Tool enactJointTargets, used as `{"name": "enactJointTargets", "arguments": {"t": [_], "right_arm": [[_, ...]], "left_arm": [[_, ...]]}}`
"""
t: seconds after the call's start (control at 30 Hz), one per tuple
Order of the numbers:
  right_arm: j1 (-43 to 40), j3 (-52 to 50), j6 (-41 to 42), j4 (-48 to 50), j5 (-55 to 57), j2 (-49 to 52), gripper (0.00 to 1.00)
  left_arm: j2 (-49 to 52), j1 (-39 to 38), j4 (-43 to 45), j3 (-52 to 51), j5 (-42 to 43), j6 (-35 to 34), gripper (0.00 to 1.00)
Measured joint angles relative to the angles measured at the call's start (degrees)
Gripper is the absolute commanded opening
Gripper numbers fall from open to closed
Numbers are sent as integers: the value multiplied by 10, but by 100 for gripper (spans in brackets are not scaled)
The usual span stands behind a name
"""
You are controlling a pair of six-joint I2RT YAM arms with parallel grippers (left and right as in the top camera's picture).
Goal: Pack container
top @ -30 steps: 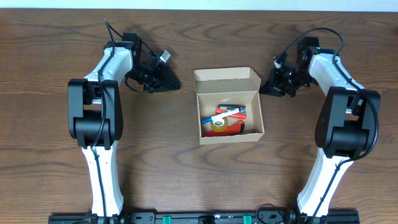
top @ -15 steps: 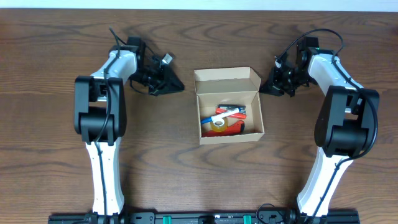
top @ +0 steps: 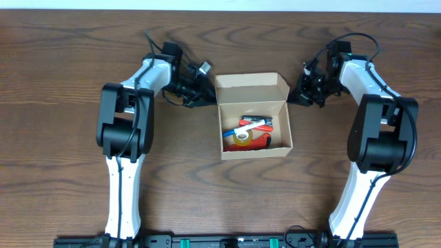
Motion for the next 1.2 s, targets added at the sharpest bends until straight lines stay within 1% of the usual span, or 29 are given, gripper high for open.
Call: {"name": "enactJointTargets", "arguments": {"t": [0.3,0.77,1.2], "right_arm": [[23,0,2,17,-39,0,1],[24,0,2,25,-66,0,1],[24,0,2,35,-70,0,1]], "left_arm": [[0,0,1,0,22,-2,6],[-2,0,1,6,36,-2,6],[-52,1,1,11,35,-2,6]]}}
